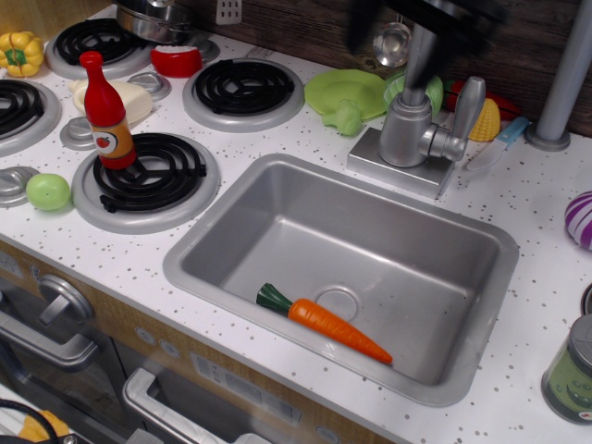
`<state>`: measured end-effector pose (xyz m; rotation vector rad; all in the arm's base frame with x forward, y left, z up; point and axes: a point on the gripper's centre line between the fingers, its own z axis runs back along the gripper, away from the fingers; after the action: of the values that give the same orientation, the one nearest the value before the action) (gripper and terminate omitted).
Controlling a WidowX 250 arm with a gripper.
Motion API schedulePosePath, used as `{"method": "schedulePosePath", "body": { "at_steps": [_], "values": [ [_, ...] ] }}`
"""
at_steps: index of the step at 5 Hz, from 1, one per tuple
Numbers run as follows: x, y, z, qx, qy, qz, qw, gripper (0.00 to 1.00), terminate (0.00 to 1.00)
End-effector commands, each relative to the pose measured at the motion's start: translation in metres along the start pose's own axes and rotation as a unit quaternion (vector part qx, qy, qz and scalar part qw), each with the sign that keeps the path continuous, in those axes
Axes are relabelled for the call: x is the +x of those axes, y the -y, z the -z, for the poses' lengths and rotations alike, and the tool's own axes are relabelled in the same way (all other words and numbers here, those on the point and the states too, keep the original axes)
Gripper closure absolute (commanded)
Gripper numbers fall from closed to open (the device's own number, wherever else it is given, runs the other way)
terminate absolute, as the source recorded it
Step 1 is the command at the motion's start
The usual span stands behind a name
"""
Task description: Put red bottle in sink
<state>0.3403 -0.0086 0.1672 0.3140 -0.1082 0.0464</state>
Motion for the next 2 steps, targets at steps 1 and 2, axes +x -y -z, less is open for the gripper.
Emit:
{"method": "schedulePosePath", "body": {
  "at_steps": [1,2],
  "values": [
    [-0.009,-0.083,-0.019,0.007,0.022,-0.006,0.9997,0.00,0.00],
    [-0.010,-0.134,-0.013,0.003,0.008,-0.005,1.0000,0.00,0.00]
  ]
}}
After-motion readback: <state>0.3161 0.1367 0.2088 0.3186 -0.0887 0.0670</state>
